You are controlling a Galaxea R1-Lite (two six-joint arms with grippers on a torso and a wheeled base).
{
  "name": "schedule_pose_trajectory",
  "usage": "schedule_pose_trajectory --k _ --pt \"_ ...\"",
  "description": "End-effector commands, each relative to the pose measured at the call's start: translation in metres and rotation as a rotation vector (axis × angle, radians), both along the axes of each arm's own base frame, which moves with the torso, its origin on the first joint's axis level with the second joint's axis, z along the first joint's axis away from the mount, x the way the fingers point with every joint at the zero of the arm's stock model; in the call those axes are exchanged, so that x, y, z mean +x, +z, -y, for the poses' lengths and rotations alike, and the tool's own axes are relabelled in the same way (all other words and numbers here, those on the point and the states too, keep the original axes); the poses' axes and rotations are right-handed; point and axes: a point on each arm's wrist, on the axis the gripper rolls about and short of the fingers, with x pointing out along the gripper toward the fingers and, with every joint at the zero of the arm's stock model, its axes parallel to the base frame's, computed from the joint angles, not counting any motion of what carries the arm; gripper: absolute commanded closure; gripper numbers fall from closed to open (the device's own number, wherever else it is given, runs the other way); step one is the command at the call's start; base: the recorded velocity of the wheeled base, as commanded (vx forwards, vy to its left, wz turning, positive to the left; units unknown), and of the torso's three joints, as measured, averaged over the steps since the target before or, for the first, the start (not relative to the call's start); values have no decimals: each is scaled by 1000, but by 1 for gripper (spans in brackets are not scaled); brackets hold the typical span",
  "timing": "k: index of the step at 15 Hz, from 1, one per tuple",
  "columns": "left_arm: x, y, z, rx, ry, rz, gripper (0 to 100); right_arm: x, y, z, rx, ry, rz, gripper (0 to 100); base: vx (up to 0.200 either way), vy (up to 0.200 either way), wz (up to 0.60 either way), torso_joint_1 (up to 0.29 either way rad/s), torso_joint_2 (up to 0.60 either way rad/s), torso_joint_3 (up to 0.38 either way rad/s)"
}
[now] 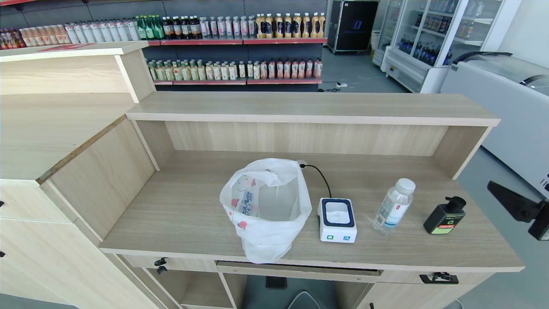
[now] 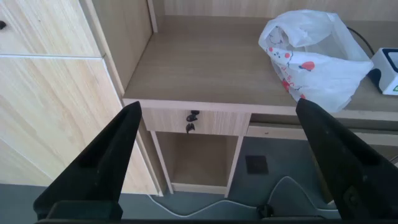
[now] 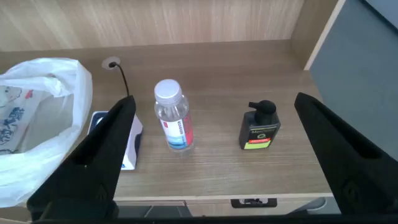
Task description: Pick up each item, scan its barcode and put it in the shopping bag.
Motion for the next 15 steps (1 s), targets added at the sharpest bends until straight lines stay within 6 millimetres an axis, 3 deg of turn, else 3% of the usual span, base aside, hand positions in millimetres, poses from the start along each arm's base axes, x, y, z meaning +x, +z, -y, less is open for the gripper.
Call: schedule_pose_trajectory --k 1,4,7,15 --pt "0 0 0 0 0 0 0 54 -50 2 -13 -8 -177 0 0 0 0 0 0 0" --pt "0 0 0 0 0 0 0 74 -75 13 -86 -43 -278 0 0 0 0 0 0 0" --pt "0 0 0 0 0 0 0 85 -89 9 -95 -20 -305 0 0 0 0 0 0 0" --pt "0 0 0 0 0 0 0 115 -114 -1 -144 32 -325 0 0 0 0 0 0 0"
